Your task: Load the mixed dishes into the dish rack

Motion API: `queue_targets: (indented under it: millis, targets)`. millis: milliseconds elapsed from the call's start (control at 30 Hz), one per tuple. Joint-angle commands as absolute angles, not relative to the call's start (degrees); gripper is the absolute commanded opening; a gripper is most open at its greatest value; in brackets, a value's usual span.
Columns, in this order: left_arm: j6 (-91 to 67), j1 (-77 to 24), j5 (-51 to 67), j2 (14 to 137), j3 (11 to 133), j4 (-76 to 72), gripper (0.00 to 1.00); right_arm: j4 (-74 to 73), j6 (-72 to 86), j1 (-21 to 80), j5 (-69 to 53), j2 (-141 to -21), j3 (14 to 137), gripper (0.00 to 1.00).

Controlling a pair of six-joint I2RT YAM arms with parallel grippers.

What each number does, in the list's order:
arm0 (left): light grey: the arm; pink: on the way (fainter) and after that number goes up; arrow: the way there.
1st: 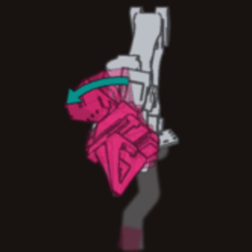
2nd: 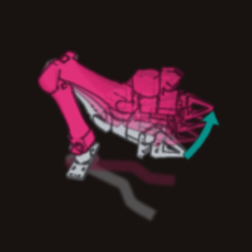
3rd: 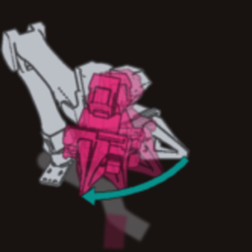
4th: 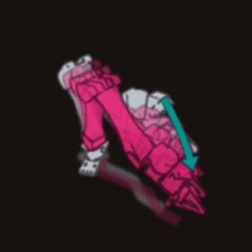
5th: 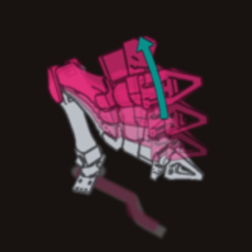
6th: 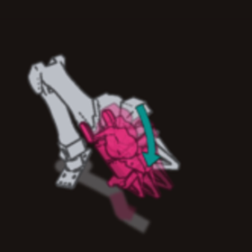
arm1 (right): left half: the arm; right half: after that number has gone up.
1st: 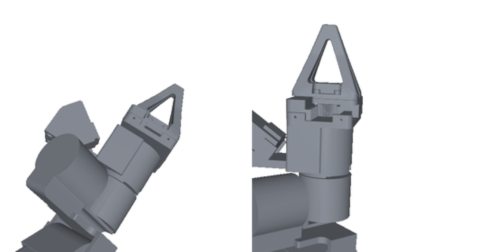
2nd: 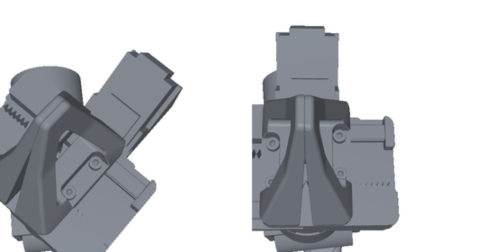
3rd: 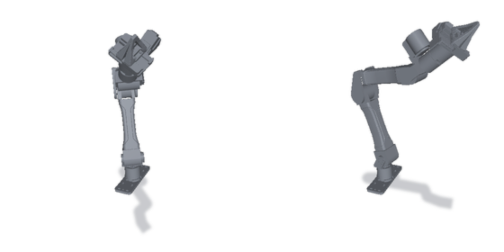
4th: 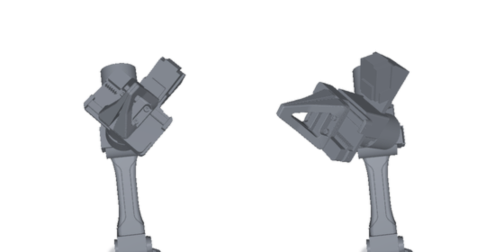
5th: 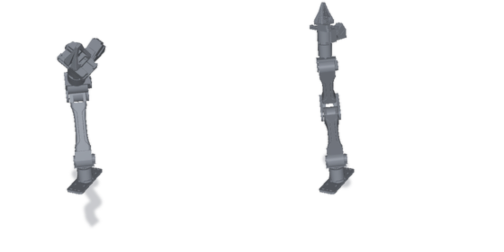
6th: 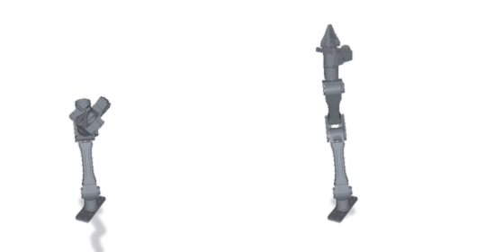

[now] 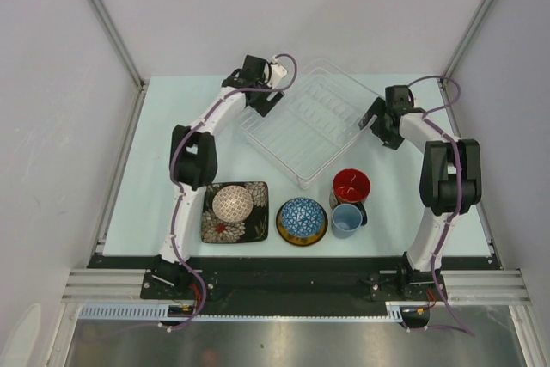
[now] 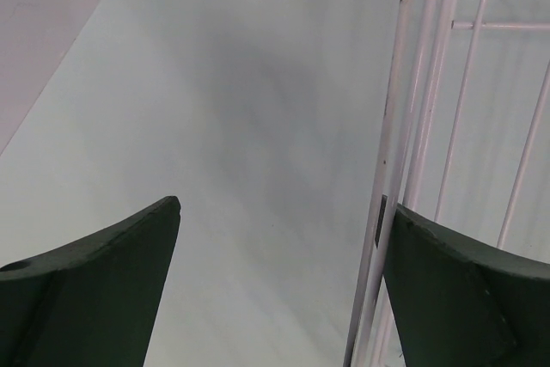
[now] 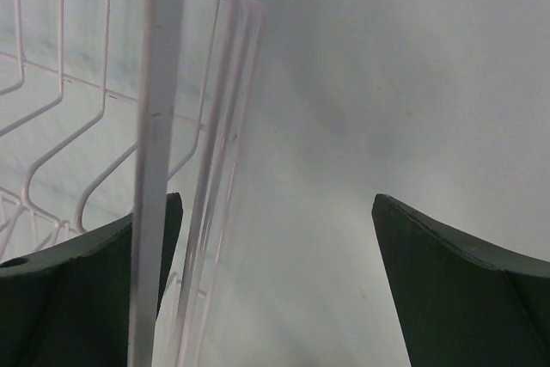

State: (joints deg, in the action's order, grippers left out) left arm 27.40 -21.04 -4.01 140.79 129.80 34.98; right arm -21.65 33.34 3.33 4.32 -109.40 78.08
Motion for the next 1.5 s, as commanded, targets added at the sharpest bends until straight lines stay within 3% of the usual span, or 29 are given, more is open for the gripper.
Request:
queue_targets:
  millis: [0,200,667,800,1000,1300,1433,1467]
  targets:
    - [27.51,-20.13,-3.34,137.11,128.93,32.78,0.96,-16.53,40.51,1.41,-3.51,-107.85,80.16,1.0]
    - [28.74,-20.21,-2.99,137.9,129.37,32.43,0.96,-14.51,42.36,-1.49,-2.02,-102.4,80.16,1.0]
    - [30.67,-20.48,-1.32,132.02,119.45,28.57,0.93,-16.96,44.12,-0.18,3.77,-108.11,80.51,1.0]
    - [31.64,-20.65,-1.85,131.05,116.98,27.42,0.91,-27.57,39.65,3.25,8.16,-111.15,89.62,1.0]
    - [27.69,-20.39,1.84,128.41,126.99,34.26,0.95,-26.2,40.43,3.51,8.26,-110.49,88.69,1.0]
    - [25.14,-20.21,5.62,121.21,130.43,43.29,0.99,-26.98,37.62,1.85,11.07,-110.13,91.93,1.0]
    - [22.42,-20.04,9.05,110.79,116.67,44.74,0.98,-26.72,36.65,0.44,10.81,-110.83,93.42,1.0]
    - [22.33,-20.13,9.31,108.83,108.37,43.87,0.98,-26.63,36.56,0.35,10.64,-111.09,93.78,1.0]
